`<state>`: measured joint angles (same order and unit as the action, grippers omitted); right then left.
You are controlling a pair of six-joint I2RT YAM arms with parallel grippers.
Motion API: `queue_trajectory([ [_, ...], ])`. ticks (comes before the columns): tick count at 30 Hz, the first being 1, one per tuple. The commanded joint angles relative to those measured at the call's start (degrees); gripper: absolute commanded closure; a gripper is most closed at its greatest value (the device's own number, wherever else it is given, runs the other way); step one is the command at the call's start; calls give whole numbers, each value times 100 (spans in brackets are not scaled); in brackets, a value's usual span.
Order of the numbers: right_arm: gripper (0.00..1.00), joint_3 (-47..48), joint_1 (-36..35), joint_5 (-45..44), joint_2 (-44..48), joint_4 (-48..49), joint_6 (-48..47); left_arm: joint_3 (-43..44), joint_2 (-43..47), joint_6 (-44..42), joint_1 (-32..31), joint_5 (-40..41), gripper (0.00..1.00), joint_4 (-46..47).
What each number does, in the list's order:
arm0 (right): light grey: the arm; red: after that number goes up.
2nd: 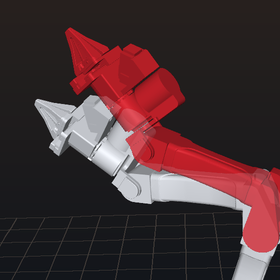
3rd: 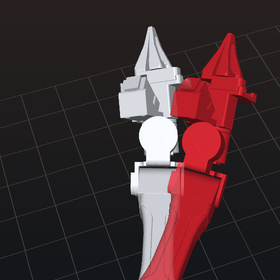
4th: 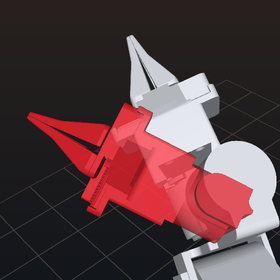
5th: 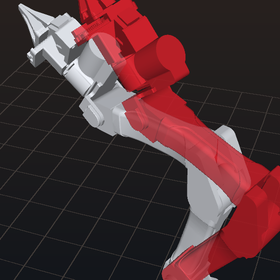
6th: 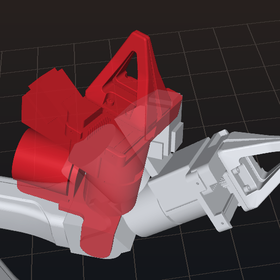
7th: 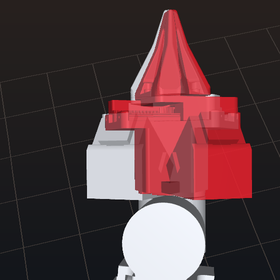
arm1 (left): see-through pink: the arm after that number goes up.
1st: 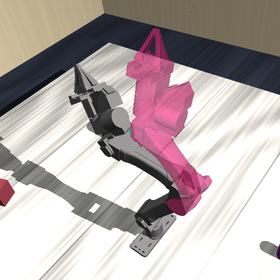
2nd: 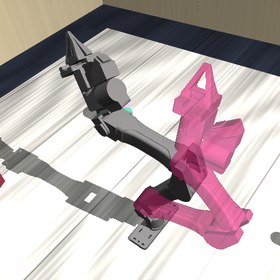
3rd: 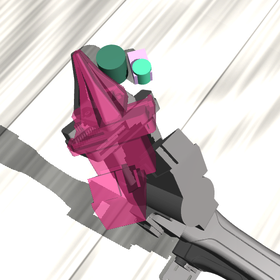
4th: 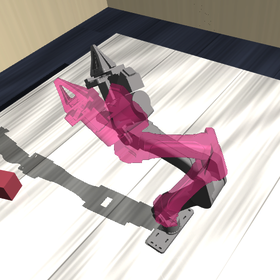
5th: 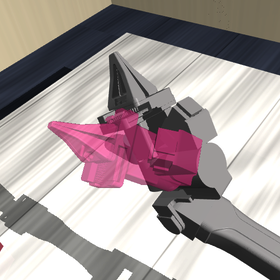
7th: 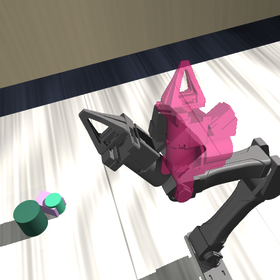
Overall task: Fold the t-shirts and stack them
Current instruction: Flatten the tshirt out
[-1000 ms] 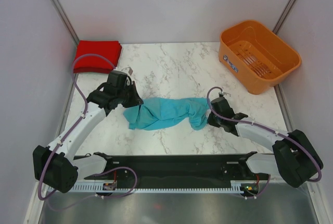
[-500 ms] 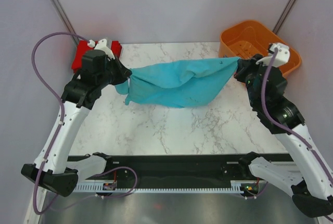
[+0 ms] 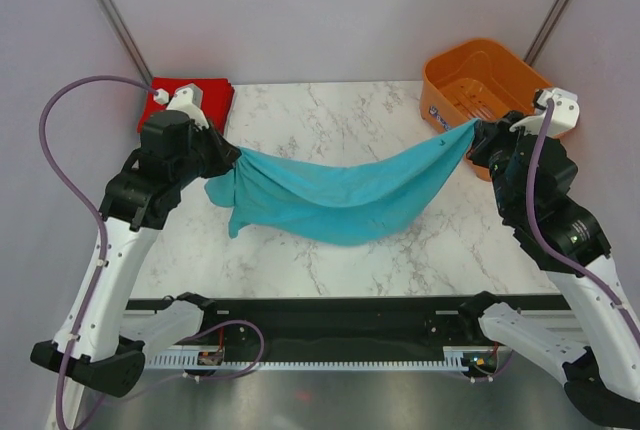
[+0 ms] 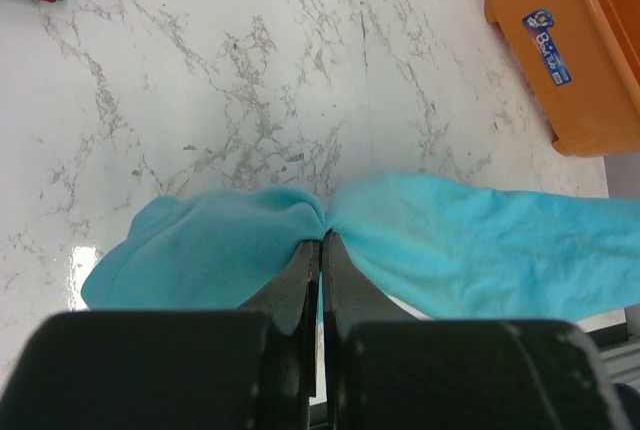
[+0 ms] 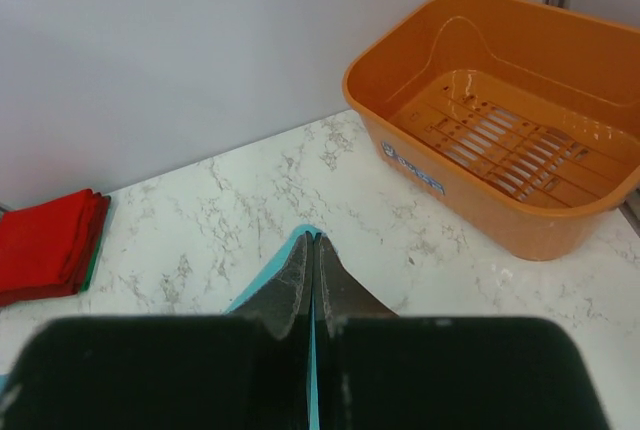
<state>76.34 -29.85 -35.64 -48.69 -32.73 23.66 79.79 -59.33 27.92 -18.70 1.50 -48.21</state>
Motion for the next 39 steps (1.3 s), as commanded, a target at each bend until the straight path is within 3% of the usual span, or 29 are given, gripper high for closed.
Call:
queue_trajectory([
  [1,100,434,-13,13,-27,-5,-168,142,194,-270,24,149,98,-66],
  [8,100,892,-12,91,113,-40,-134,301,439,-112,24,-527,98,-163],
  [17,100,628,-12,215,315,-321,-63,-718,545,-111,24,-492,98,-365],
  [25,100,628,-13,321,694,-568,-28,-780,959,-226,24,-1652,98,-514],
  [31,100,313,-13,-136,361,-77,-388,-1132,459,-463,24,-1143,98,-655],
  [35,100,-257,-12,-198,-288,669,-687,-1413,-209,-437,24,-1406,98,-270],
  [39,100,-725,-4,-119,-1071,1233,-766,-1590,-991,-507,33,-1249,85,513],
])
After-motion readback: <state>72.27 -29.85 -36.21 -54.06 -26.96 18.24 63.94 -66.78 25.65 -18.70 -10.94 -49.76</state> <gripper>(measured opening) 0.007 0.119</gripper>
